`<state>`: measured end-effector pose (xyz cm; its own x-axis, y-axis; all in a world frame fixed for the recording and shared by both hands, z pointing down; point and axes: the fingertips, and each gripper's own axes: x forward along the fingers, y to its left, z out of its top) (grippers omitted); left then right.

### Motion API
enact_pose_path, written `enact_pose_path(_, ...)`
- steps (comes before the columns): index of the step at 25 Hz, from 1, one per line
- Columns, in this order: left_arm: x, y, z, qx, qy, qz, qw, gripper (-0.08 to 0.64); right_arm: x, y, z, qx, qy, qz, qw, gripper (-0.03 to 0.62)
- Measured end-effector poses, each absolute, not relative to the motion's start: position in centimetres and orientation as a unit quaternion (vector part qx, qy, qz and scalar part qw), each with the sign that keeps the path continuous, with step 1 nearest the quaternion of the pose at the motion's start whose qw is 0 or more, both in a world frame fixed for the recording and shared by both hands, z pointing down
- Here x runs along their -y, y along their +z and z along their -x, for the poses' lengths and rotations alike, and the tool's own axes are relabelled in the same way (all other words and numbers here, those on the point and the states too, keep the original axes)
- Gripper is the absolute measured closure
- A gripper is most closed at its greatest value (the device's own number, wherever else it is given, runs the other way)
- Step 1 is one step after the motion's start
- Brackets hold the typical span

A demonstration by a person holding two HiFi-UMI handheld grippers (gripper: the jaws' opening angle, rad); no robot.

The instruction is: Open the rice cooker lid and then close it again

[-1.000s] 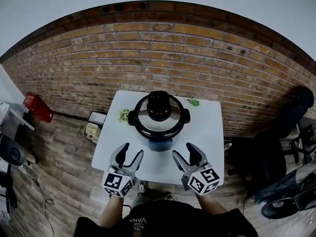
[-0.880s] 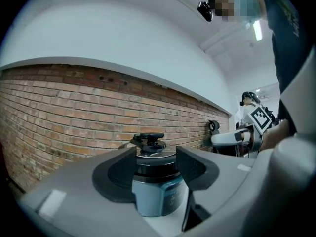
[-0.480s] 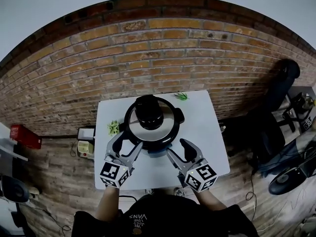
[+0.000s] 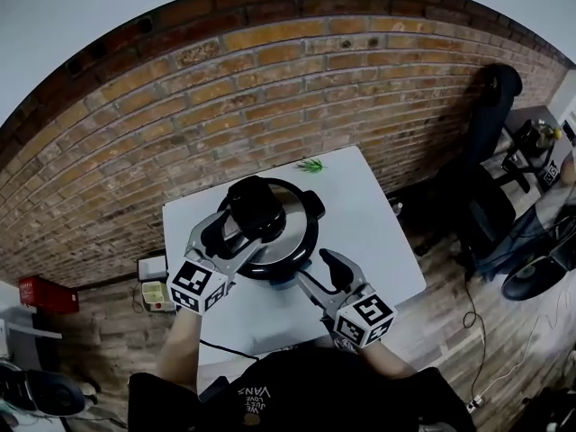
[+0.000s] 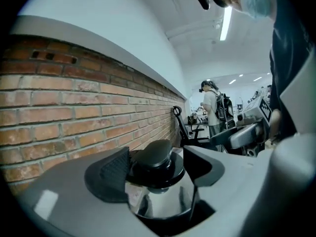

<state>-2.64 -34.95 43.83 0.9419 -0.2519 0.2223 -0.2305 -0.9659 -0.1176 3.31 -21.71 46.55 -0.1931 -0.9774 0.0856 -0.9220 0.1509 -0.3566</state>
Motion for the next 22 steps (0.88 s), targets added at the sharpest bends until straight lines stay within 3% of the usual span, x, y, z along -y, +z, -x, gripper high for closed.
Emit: enact_pose_path(22, 34.8, 47.6, -4.2, 0.072, -0.267, 0.958, 0.074, 0.241, 20.4, 47.1, -5.2, -0.714, -0.174, 0.673, 0.083, 0.318)
